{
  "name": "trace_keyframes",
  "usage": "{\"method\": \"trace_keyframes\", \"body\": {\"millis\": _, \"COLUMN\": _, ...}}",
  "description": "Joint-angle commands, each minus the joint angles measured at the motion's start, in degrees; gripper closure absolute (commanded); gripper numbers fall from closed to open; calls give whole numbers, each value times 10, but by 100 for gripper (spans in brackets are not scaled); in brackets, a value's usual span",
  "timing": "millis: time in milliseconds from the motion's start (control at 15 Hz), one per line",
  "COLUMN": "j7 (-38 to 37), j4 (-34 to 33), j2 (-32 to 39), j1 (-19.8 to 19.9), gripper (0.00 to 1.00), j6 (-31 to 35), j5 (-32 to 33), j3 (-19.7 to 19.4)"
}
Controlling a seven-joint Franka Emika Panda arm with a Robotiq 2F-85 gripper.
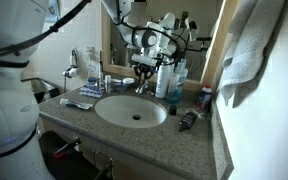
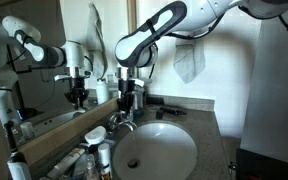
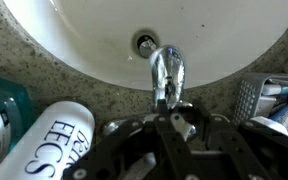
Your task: Open the faucet then close the faucet
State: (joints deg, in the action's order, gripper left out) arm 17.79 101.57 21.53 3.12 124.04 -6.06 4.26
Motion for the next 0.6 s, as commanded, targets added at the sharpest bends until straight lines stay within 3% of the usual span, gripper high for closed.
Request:
{"method": "trace_keyframes", "body": {"millis": 0, "j7": -3, "j4": 75, "j2": -30, "j1": 2, "gripper": 92, "j6": -38, "j5": -4, "j3": -3}}
{"method": "trace_keyframes", "body": {"millis": 533, "j7": 0, "j4": 93, "j2": -36, "j1": 2, "gripper": 92, "j6": -29, "j5": 2, "j3": -5}}
